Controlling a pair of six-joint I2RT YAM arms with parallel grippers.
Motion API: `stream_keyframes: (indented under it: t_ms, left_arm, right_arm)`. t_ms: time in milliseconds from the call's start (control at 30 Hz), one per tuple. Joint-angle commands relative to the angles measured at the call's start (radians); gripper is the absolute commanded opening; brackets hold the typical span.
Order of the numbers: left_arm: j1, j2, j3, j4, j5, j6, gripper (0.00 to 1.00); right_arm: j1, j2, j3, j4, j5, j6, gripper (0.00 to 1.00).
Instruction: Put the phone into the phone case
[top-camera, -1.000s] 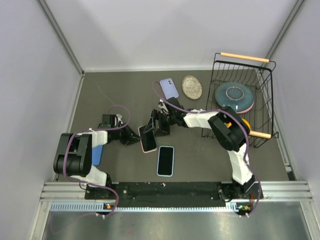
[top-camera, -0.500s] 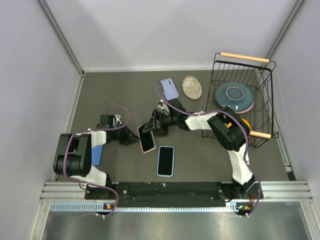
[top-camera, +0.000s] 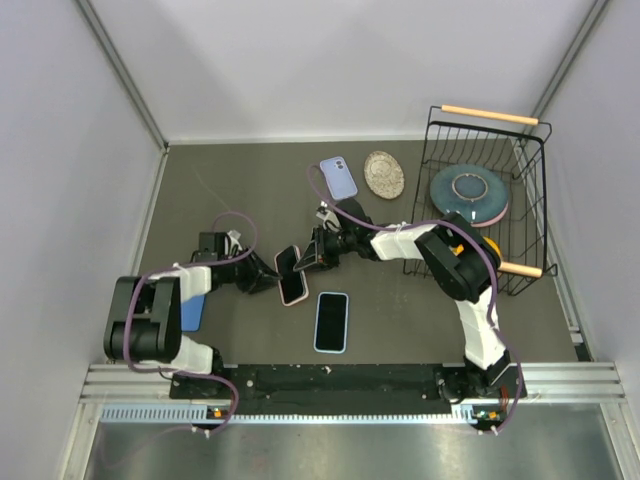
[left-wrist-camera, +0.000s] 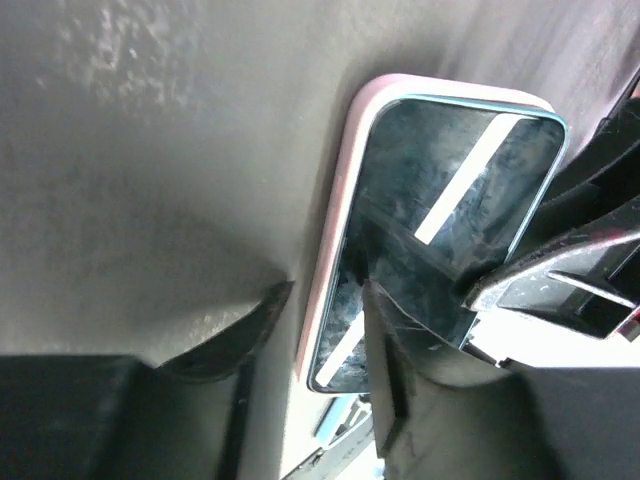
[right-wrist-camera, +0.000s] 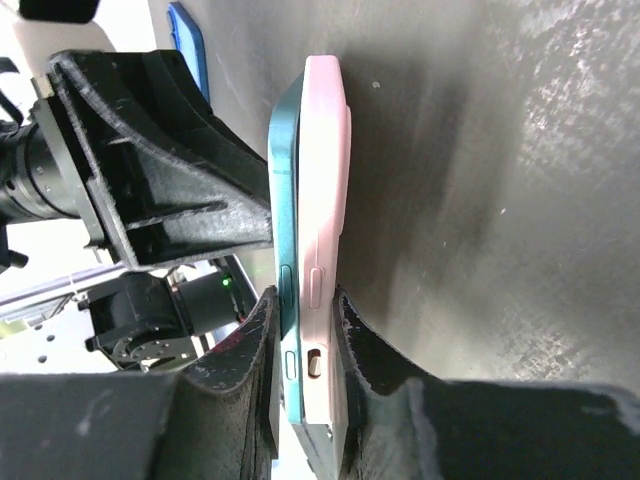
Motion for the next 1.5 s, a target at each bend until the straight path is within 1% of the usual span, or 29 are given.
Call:
stream_keyframes:
  t_ms: [0,33,133,200,233,267,367,433,500,533,567,633,667,733,800,900,933,1000,1033,1067,1133,1167,1200,1267,1367,1467]
  left_arm:
    - [0.002,-0.134,-0.022,-0.073,-0.015,0.021,0.45]
    - [0.008,-0.191,-0.021,-0.083,-0.011,0.025,0.51]
    - [0.02,-0.295,-0.013,-0.116,0.041,0.033,0.59]
    - [0.02,-0.335,-0.009,-0.104,0.087,0.035,0.62]
    - [0.02,-0.361,-0.009,-0.09,0.148,0.028,0.63]
    - [0.02,-0.371,-0.009,-0.074,0.179,0.018,0.64]
    - [0.02,-0.404,-0.016,-0.002,0.293,-0.019,0.64]
    - [0.02,-0.437,-0.025,0.103,0.339,-0.045,0.64]
    - [0.02,-0.461,-0.042,0.174,0.393,-0.108,0.64]
    - [0.019,-0.483,-0.051,0.218,0.406,-0.135,0.64]
    - [0.019,-0.493,-0.065,0.337,0.423,-0.218,0.64]
    - [0.019,-0.512,-0.114,0.464,0.443,-0.301,0.64]
    - [0.02,-0.516,-0.127,0.564,0.445,-0.364,0.64]
    - [-0.004,-0.517,-0.154,0.628,0.445,-0.402,0.64]
    - [-0.036,-0.513,-0.159,0.654,0.434,-0.418,0.63]
    - [-0.073,-0.498,-0.16,0.656,0.419,-0.413,0.59]
    - [-0.078,-0.487,-0.162,0.665,0.417,-0.416,0.55]
    - [-0.085,-0.478,-0.17,0.715,0.416,-0.441,0.46]
    - [-0.087,-0.471,-0.17,0.726,0.417,-0.449,0.38]
    - [-0.087,-0.467,-0.171,0.736,0.419,-0.456,0.26]
    - [-0.087,-0.458,-0.173,0.745,0.426,-0.453,0.18]
    - [-0.087,-0.454,-0.173,0.746,0.433,-0.45,0.13]
    - [-0.087,-0.446,-0.174,0.748,0.437,-0.446,0.12]
    - [-0.087,-0.437,-0.171,0.753,0.457,-0.436,0.11]
    - [-0.087,-0.409,-0.165,0.776,0.485,-0.439,0.11]
    - [-0.087,-0.383,-0.157,0.797,0.505,-0.452,0.11]
  right_arm:
    - [-0.009,-0.087,0.055,0.057,-0.059,-0.015,0.0]
    - [-0.01,-0.105,0.052,0.05,-0.06,-0.024,0.0]
    - [-0.03,-0.179,0.034,0.023,-0.074,-0.05,0.0]
    - [-0.041,-0.22,0.006,0.026,-0.086,-0.053,0.0]
    - [-0.055,-0.257,-0.003,0.032,-0.106,-0.053,0.0]
    - [-0.059,-0.278,-0.017,0.044,-0.118,-0.044,0.0]
    - [-0.078,-0.355,-0.081,0.115,-0.158,-0.012,0.0]
    - [-0.078,-0.391,-0.118,0.161,-0.186,0.002,0.0]
    - [-0.076,-0.426,-0.158,0.207,-0.203,0.04,0.0]
    - [-0.078,-0.432,-0.172,0.268,-0.223,0.06,0.0]
    - [-0.078,-0.441,-0.184,0.305,-0.234,0.103,0.0]
    - [-0.078,-0.447,-0.216,0.398,-0.25,0.146,0.0]
    - [-0.076,-0.452,-0.227,0.429,-0.255,0.186,0.0]
    - [-0.076,-0.454,-0.25,0.477,-0.26,0.211,0.0]
    - [-0.075,-0.455,-0.256,0.475,-0.261,0.215,0.0]
    - [-0.072,-0.46,-0.264,0.486,-0.266,0.218,0.0]
    - [-0.07,-0.458,-0.265,0.491,-0.269,0.22,0.0]
    - [-0.062,-0.46,-0.265,0.498,-0.272,0.221,0.04]
    - [-0.061,-0.46,-0.265,0.498,-0.281,0.223,0.07]
    - [-0.059,-0.461,-0.267,0.506,-0.286,0.221,0.16]
    - [-0.059,-0.473,-0.279,0.529,-0.3,0.223,0.25]
    - [-0.058,-0.478,-0.29,0.541,-0.303,0.225,0.33]
    - [-0.059,-0.483,-0.294,0.578,-0.31,0.228,0.37]
    - [-0.059,-0.495,-0.301,0.593,-0.318,0.238,0.43]
    - [-0.059,-0.513,-0.301,0.601,-0.326,0.234,0.43]
    - [-0.059,-0.524,-0.308,0.656,-0.335,0.261,0.43]
